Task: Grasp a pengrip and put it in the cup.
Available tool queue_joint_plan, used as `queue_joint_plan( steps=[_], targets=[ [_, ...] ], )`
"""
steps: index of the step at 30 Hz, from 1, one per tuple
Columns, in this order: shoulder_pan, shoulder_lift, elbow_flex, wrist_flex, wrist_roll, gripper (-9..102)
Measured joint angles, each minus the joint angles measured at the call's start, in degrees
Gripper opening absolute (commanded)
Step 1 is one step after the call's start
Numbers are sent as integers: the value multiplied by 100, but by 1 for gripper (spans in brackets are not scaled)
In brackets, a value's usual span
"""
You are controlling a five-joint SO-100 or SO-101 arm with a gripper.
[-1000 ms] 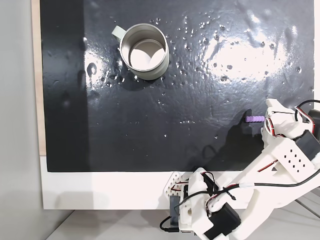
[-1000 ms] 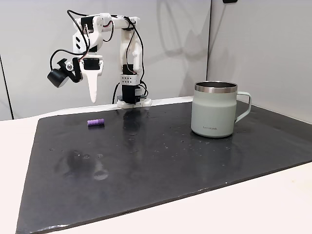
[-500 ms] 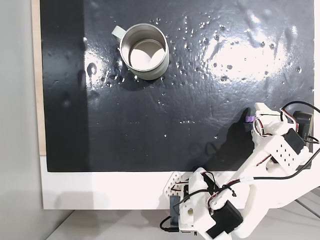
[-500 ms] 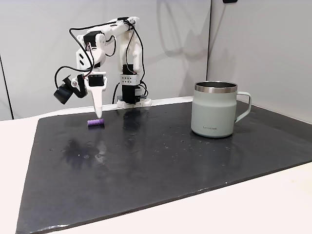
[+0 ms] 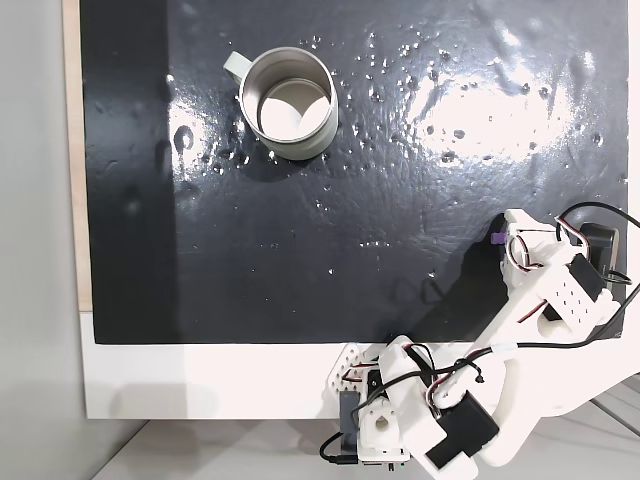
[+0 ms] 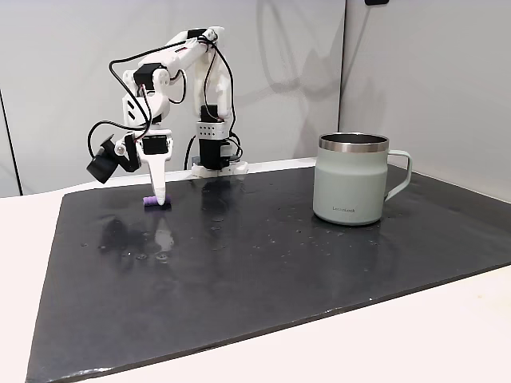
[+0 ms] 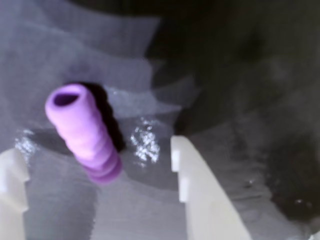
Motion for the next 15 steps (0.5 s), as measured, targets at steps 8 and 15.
queue_joint_plan(
  steps=[8,15],
  targets=[
    [53,-193,-9,-44,-53,10],
    [62,-220,-18,-44,-53,0]
  ],
)
